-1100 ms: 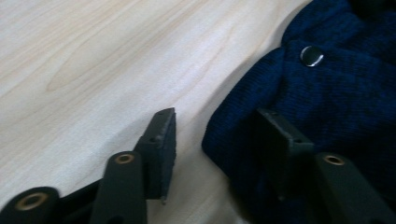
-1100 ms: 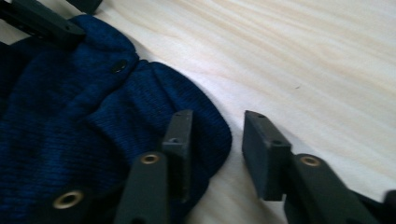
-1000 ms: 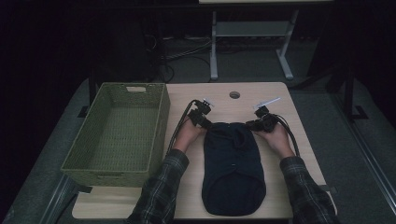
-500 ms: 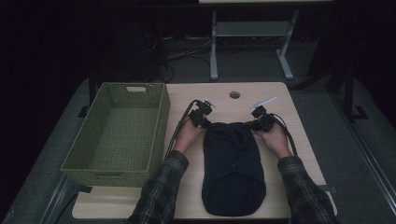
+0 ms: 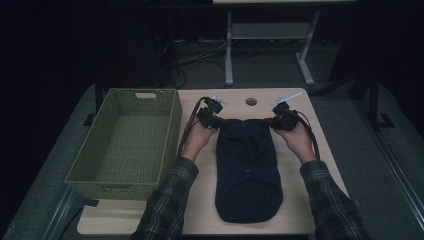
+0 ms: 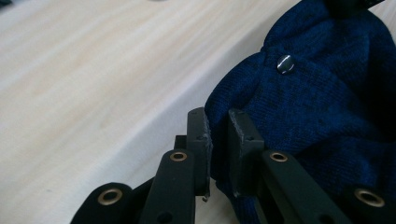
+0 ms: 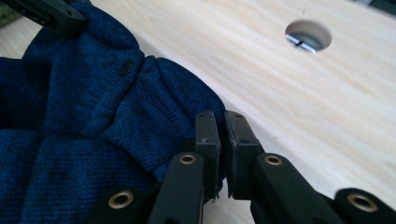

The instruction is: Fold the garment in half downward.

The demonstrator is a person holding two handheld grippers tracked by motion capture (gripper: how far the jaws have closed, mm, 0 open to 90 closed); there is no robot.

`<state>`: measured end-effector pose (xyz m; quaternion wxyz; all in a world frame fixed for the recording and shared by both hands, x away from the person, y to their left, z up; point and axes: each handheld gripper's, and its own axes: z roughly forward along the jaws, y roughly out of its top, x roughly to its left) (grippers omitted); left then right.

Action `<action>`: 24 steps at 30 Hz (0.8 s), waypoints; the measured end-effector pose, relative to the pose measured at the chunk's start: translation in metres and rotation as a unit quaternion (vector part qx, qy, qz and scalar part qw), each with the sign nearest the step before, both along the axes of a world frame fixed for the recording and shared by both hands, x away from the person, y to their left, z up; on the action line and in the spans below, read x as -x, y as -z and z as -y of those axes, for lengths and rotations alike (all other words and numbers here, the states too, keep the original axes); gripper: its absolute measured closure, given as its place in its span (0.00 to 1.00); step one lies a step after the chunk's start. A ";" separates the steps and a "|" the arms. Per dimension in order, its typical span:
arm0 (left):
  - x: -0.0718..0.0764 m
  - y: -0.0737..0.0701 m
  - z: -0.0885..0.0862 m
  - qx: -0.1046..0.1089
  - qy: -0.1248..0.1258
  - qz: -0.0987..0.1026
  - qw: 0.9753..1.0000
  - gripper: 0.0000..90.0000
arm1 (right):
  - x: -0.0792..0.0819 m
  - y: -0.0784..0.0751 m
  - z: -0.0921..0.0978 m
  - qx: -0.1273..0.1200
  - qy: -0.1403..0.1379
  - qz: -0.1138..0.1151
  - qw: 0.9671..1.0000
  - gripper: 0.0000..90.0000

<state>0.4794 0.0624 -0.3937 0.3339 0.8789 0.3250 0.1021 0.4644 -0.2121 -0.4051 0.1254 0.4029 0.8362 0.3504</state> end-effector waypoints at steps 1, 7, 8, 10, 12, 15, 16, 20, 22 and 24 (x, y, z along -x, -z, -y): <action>0.000 -0.003 0.000 0.002 -0.001 0.007 1.000 0.89 | 0.000 -0.003 0.000 -0.002 -0.001 0.004 1.000 0.94; 0.002 -0.022 0.001 0.005 -0.005 0.039 0.999 0.89 | 0.002 -0.024 0.001 -0.006 -0.002 0.028 1.000 0.94; 0.003 -0.024 0.001 0.007 -0.006 0.043 0.999 0.89 | 0.002 -0.028 0.002 -0.006 -0.004 0.032 0.999 0.94; 0.004 -0.030 0.000 0.007 -0.005 0.053 0.999 0.89 | 0.003 -0.034 0.002 -0.007 -0.004 0.039 0.999 0.94; 0.006 -0.036 -0.001 0.010 -0.007 0.066 0.998 0.89 | 0.004 -0.040 0.002 -0.010 -0.005 0.049 0.999 0.94; 0.008 -0.044 0.000 0.006 -0.008 0.080 0.997 0.89 | 0.006 -0.048 0.002 -0.016 -0.005 0.061 0.998 0.94; 0.009 -0.045 0.000 0.006 -0.007 0.081 0.997 0.89 | 0.006 -0.050 0.002 -0.016 -0.004 0.063 0.998 0.94; 0.012 -0.040 0.002 0.001 -0.003 0.081 0.997 0.89 | 0.007 -0.043 0.000 -0.009 -0.002 0.063 0.998 0.94; 0.014 -0.034 0.001 0.004 -0.003 0.079 0.997 0.89 | 0.009 -0.036 0.000 -0.010 -0.006 0.061 0.998 0.94; 0.016 -0.030 -0.001 0.011 -0.004 0.074 0.997 0.89 | 0.012 -0.030 0.001 -0.016 -0.006 0.057 0.998 0.94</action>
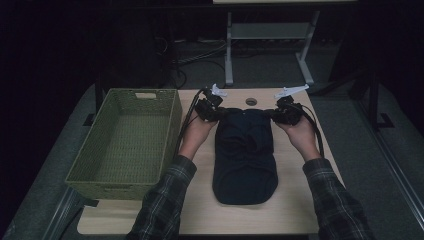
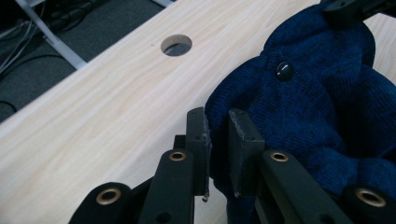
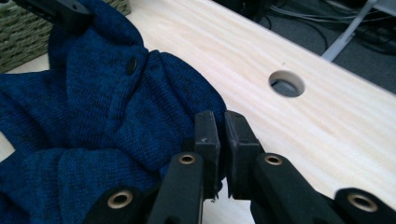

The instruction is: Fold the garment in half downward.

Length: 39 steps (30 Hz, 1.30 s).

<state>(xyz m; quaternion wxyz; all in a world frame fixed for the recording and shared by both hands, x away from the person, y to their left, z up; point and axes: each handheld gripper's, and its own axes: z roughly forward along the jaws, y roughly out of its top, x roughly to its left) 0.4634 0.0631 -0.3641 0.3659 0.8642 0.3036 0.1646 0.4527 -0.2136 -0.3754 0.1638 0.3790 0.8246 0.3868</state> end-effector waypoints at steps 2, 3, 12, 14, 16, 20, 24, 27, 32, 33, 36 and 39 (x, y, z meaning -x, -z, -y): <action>0.003 0.001 -0.002 0.009 0.001 -0.002 1.000 0.89 | 0.003 0.002 0.001 -0.007 -0.003 -0.001 1.000 0.94; 0.006 0.001 -0.003 0.012 0.003 0.001 1.000 0.89 | 0.006 0.002 0.002 -0.009 -0.005 0.002 1.000 0.94; 0.039 -0.007 -0.006 0.007 0.020 0.027 0.999 0.89 | 0.034 -0.003 0.003 -0.010 -0.024 0.029 0.999 0.94; 0.046 -0.007 -0.007 0.006 0.021 0.025 0.999 0.88 | 0.040 -0.002 0.003 -0.008 -0.028 0.031 0.999 0.94; 0.051 -0.006 -0.008 0.005 0.024 0.024 0.999 0.88 | 0.047 -0.002 0.002 -0.005 -0.031 0.032 0.999 0.94; 0.061 -0.003 -0.010 0.007 0.029 0.014 0.999 0.88 | 0.057 0.001 0.002 -0.002 -0.039 0.032 0.999 0.94; 0.069 0.002 -0.014 0.020 0.034 -0.005 0.999 0.88 | 0.068 0.004 0.002 -0.008 -0.044 0.029 0.999 0.93; 0.074 0.005 -0.015 0.020 0.038 -0.015 0.999 0.88 | 0.075 0.007 0.002 -0.010 -0.047 0.027 0.998 0.93; 0.083 0.009 -0.018 0.028 0.047 -0.025 0.998 0.88 | 0.086 0.013 0.004 -0.017 -0.052 0.022 0.998 0.93; 0.085 0.010 -0.018 0.029 0.048 -0.026 0.998 0.88 | 0.089 0.014 0.004 -0.020 -0.052 0.021 0.998 0.93; 0.092 0.013 -0.019 0.028 0.054 -0.028 0.998 0.87 | 0.096 0.016 0.006 -0.024 -0.055 0.019 0.998 0.92; 0.100 0.015 -0.021 0.036 0.060 -0.033 0.997 0.87 | 0.105 0.018 0.006 -0.024 -0.059 0.019 0.998 0.92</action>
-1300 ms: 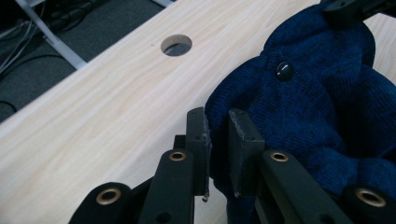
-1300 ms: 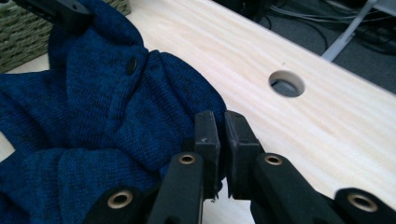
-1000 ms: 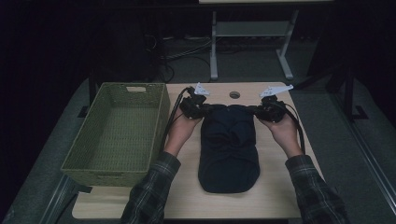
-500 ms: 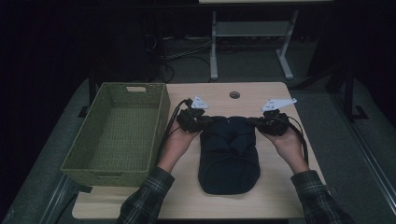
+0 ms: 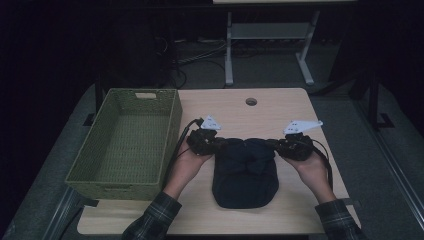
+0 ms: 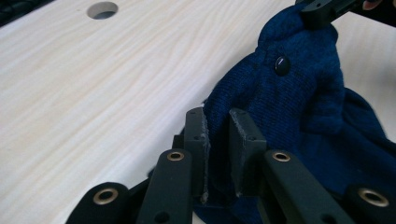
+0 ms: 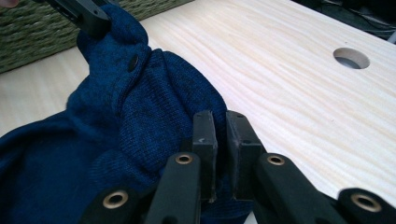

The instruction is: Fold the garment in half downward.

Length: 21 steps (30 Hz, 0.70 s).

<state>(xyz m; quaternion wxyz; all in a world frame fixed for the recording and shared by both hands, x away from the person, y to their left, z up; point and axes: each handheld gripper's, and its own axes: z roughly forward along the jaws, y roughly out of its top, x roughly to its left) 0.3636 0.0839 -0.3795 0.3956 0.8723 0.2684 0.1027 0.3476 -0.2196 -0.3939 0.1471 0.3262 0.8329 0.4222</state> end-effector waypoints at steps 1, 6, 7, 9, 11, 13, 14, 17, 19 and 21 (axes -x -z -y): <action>0.002 0.001 -0.001 0.001 0.003 -0.001 1.000 0.87 | 0.003 0.001 0.000 -0.001 -0.002 0.001 1.000 0.91; 0.012 0.006 -0.005 0.009 0.010 -0.013 1.000 0.86 | 0.015 0.005 0.001 -0.009 -0.007 -0.009 1.000 0.90; 0.013 0.006 -0.005 0.010 0.011 -0.014 1.000 0.86 | 0.017 0.006 0.001 -0.010 -0.007 -0.009 1.000 0.90; 0.017 0.006 -0.006 0.009 0.013 -0.014 1.000 0.85 | 0.021 0.007 0.000 -0.005 -0.011 -0.007 1.000 0.89; 0.022 0.007 -0.006 0.010 0.016 -0.017 1.000 0.85 | 0.026 0.008 0.000 -0.006 -0.012 -0.011 1.000 0.89; 0.026 0.009 -0.007 0.004 0.021 -0.019 1.000 0.85 | 0.031 0.011 0.000 -0.002 -0.015 -0.011 1.000 0.89; 0.028 0.010 -0.007 0.004 0.022 -0.023 0.999 0.85 | 0.033 0.013 -0.001 -0.001 -0.016 -0.013 1.000 0.88; 0.034 0.016 -0.007 0.001 0.026 -0.032 0.999 0.83 | 0.040 0.020 -0.002 0.003 -0.020 -0.024 1.000 0.88; 0.037 0.019 -0.007 0.000 0.030 -0.036 0.999 0.83 | 0.043 0.026 -0.002 0.006 -0.023 -0.029 0.999 0.87; 0.042 0.021 -0.006 0.003 0.028 -0.041 0.999 0.82 | 0.047 0.030 -0.002 0.008 -0.025 -0.036 0.999 0.87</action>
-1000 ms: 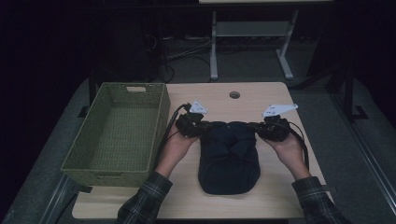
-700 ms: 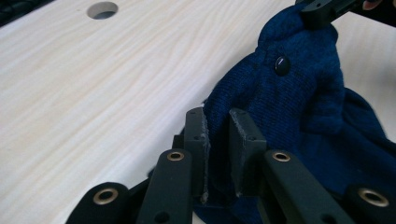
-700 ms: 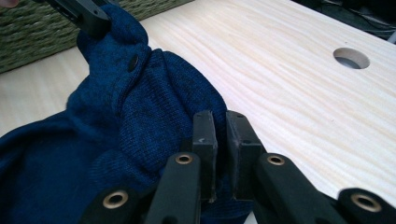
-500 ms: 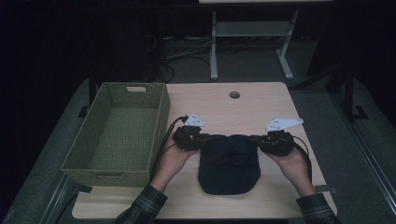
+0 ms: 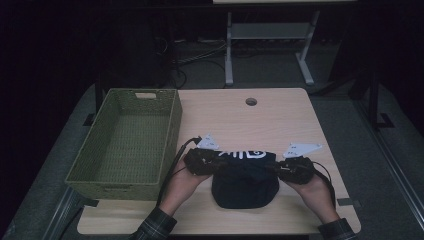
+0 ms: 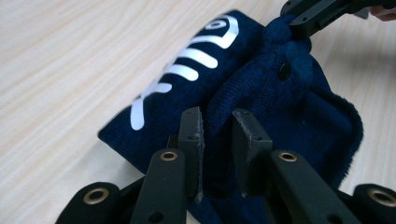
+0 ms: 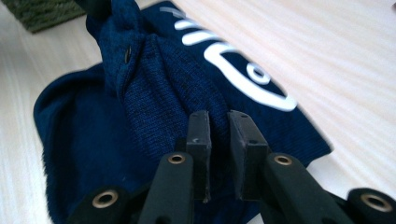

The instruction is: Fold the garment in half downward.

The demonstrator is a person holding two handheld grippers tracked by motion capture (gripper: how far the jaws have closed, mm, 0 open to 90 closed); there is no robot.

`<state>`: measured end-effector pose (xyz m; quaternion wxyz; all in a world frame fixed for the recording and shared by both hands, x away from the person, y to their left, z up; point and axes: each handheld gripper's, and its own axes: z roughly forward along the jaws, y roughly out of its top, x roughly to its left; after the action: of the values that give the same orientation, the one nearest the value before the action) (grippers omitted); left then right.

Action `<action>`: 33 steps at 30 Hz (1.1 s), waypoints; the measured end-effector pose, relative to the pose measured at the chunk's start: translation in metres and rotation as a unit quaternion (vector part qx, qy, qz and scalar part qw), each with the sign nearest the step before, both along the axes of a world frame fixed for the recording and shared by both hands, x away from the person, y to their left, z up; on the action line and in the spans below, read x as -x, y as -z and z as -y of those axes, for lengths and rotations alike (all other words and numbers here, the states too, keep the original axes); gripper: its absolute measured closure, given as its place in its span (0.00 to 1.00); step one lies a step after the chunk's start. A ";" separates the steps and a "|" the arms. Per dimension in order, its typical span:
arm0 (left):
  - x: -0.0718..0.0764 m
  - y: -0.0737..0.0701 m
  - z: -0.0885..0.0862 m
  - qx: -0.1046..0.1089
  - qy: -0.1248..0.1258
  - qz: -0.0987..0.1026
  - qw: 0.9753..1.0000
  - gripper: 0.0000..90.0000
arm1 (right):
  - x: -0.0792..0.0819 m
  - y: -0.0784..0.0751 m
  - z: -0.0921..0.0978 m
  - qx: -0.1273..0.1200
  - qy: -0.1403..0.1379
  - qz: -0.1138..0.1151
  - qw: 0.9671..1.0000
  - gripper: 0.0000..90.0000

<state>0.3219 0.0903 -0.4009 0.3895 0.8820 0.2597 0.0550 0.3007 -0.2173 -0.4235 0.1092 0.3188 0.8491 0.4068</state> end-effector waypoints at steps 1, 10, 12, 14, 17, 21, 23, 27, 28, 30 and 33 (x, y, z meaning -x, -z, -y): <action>0.002 0.001 0.000 -0.002 0.002 -0.003 1.000 0.82 | 0.002 0.001 0.000 -0.001 0.001 -0.003 1.000 0.86; 0.015 -0.012 -0.006 0.020 0.003 0.008 1.000 0.68 | 0.016 -0.004 0.010 -0.013 0.002 -0.003 1.000 0.73; 0.016 -0.022 -0.009 0.033 0.003 0.015 0.999 0.67 | 0.019 -0.010 0.014 -0.018 0.004 0.006 1.000 0.73; 0.017 -0.029 -0.013 0.047 -0.003 0.022 0.999 0.67 | 0.021 -0.018 0.017 -0.024 0.007 0.015 1.000 0.72; 0.015 -0.037 -0.018 0.057 -0.010 0.030 0.998 0.70 | 0.023 -0.030 0.024 -0.035 0.013 0.030 0.999 0.72; 0.005 -0.039 -0.021 0.067 -0.020 0.023 0.997 0.87 | 0.021 -0.039 0.032 -0.042 0.026 0.042 0.998 0.79; -0.002 -0.038 -0.019 0.060 -0.027 0.022 0.998 0.94 | 0.016 -0.038 0.034 -0.041 0.028 0.042 0.998 0.86; -0.018 -0.030 -0.014 0.053 -0.049 0.012 0.997 1.00 | 0.005 -0.032 0.031 -0.038 0.028 0.034 0.998 1.00; -0.022 -0.027 -0.012 0.053 -0.054 0.007 0.997 1.00 | 0.003 -0.030 0.030 -0.037 0.024 0.030 0.999 1.00; -0.030 -0.021 -0.008 0.046 -0.060 0.003 0.997 1.00 | -0.001 -0.027 0.025 -0.034 0.020 0.025 0.999 1.00; -0.039 -0.011 -0.002 0.035 -0.069 -0.001 0.997 1.00 | -0.006 -0.022 0.019 -0.031 0.011 0.019 0.999 1.00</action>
<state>0.3609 0.0927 -0.3902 0.4155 0.8476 0.3222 0.0715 0.3070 -0.2362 -0.4016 0.1197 0.3234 0.8302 0.4381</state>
